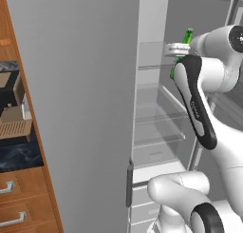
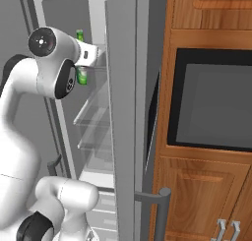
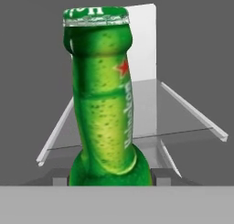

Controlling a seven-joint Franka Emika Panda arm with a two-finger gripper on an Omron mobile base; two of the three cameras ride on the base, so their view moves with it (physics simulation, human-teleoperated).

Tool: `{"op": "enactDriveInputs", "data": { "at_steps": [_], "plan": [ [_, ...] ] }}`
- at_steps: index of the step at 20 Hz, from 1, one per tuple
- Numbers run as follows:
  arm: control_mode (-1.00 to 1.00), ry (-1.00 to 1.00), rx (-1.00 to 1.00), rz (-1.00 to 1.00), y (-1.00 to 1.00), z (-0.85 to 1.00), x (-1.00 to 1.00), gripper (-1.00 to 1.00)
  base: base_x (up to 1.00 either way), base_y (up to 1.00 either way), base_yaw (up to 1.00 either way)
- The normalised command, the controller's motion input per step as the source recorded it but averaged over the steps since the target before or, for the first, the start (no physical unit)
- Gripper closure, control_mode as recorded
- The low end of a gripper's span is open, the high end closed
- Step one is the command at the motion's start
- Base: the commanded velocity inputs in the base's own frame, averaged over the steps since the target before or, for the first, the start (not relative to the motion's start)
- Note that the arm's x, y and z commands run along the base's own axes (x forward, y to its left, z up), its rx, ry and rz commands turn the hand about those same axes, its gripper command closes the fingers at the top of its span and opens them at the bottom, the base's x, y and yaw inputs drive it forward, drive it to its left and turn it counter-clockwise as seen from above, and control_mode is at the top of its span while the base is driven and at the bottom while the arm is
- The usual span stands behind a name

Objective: Place the beers on the top shelf of the fridge to keep them out of children's reach, and place the tomato on lower shelves for easy access.

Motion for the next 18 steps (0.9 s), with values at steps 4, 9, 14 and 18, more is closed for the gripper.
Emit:
{"op": "enactDriveInputs", "data": {
  "at_steps": [4, 9, 14, 18],
  "plan": [
    [-1.00, 0.00, 0.00, 0.00, -0.16, 0.00, 0.35, 1.00, 0.00, 0.00, 0.00],
    [-1.00, 0.00, 0.00, 0.00, -0.18, 0.00, 0.35, 1.00, 0.00, 0.00, 0.00],
    [-1.00, 0.00, 0.00, 0.00, -0.07, 0.00, 0.39, 1.00, 0.00, 0.00, 0.00],
    [-1.00, 0.00, 0.00, 0.00, 0.00, 0.00, 0.41, 1.00, 0.00, 0.00, 0.00]
  ]
}}
